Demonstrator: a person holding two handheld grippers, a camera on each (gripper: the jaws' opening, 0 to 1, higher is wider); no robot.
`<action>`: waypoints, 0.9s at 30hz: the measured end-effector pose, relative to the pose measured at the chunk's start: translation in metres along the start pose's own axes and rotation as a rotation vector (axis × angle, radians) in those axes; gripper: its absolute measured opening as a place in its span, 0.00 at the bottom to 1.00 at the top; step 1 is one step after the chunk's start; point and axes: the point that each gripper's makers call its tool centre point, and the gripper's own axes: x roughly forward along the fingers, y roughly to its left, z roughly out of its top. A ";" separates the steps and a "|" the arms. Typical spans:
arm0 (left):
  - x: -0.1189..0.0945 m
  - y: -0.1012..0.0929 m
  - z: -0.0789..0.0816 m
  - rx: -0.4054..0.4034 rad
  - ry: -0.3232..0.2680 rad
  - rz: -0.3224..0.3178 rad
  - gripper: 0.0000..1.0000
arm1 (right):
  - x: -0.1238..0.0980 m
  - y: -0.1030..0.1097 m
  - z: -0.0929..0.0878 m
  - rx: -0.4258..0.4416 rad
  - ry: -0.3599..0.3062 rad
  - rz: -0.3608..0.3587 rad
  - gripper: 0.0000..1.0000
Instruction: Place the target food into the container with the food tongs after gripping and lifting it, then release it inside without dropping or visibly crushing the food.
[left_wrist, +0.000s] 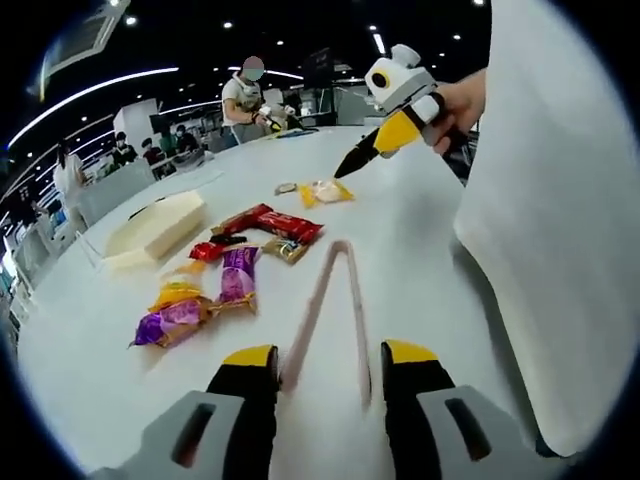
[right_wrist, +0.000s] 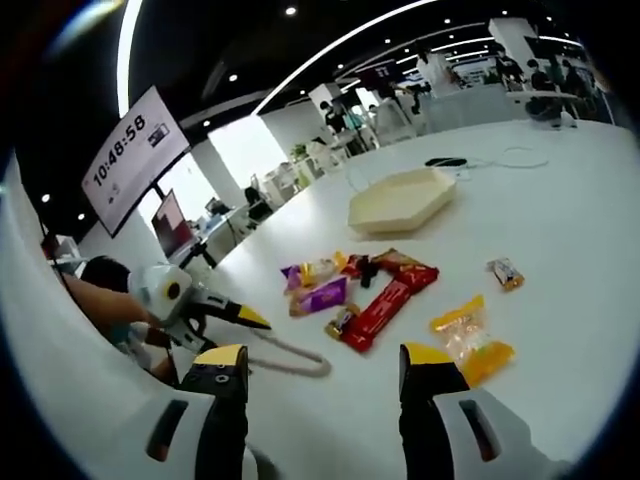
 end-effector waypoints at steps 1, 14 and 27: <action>0.000 0.000 0.000 -0.006 0.000 0.001 0.32 | -0.001 -0.001 -0.001 0.003 0.002 -0.002 0.61; -0.003 0.007 0.000 -0.022 0.005 0.023 0.23 | 0.003 0.002 -0.005 0.000 0.022 -0.010 0.60; -0.001 0.009 0.001 -0.078 0.009 0.016 0.14 | 0.003 0.013 -0.006 -0.009 0.034 -0.040 0.59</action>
